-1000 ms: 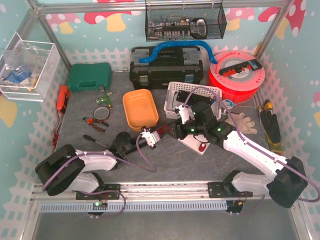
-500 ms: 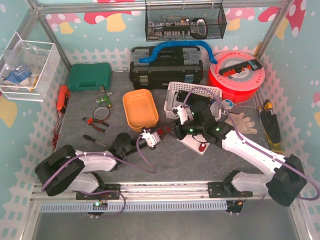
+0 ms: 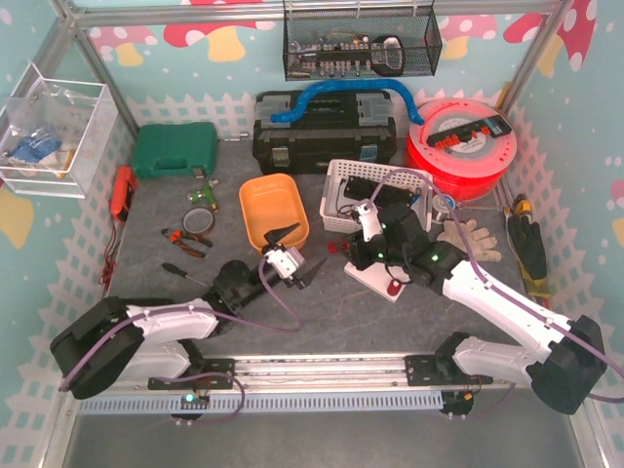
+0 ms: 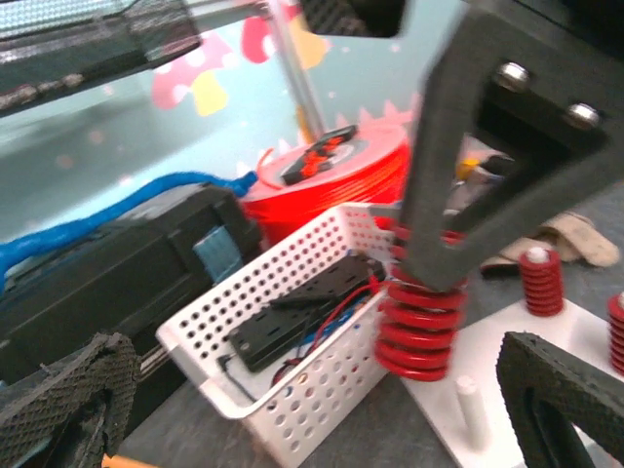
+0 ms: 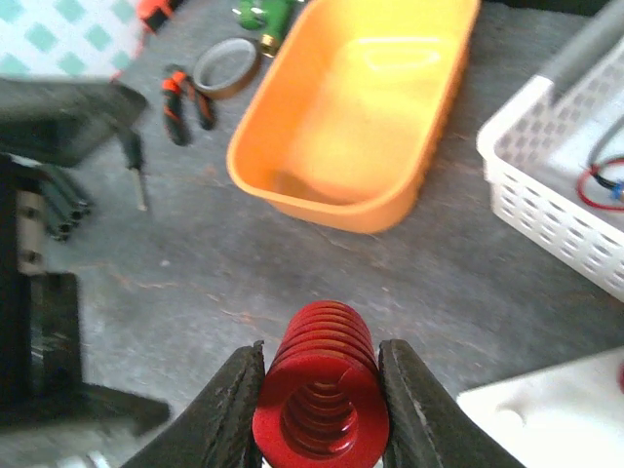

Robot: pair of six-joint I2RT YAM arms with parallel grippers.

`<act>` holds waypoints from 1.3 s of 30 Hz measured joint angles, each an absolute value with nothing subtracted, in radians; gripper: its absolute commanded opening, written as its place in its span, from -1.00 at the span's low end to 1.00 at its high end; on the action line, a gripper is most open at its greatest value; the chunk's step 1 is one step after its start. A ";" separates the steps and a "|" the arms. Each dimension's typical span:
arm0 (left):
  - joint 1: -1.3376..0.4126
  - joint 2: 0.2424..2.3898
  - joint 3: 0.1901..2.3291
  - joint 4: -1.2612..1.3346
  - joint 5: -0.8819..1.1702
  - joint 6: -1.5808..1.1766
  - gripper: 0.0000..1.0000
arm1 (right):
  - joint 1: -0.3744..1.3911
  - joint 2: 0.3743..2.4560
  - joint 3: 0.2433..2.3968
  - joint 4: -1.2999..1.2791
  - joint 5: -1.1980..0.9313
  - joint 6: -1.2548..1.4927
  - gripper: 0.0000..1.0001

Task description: Install the large spring

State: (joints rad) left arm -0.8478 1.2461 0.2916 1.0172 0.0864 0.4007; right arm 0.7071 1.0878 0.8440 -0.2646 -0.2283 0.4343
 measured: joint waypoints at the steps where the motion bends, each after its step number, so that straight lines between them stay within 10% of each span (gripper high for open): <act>1: -0.848 1.234 0.291 1.005 0.059 0.384 0.98 | 0.707 1.089 0.844 -0.284 -0.205 0.433 -1.00; 17: -0.736 1.084 0.336 0.631 -0.566 0.067 0.98 | 0.707 1.202 0.916 -0.537 0.070 0.422 -1.00; 39: -0.714 1.012 0.315 0.603 -0.582 0.011 0.98 | 0.707 1.346 0.932 -0.512 0.089 0.426 -1.00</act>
State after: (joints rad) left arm -0.7136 1.0119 0.3153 0.6025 -0.5823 0.0109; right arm 0.7071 1.3460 0.9318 -0.5117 0.0891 0.4263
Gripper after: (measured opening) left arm 0.992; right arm 0.295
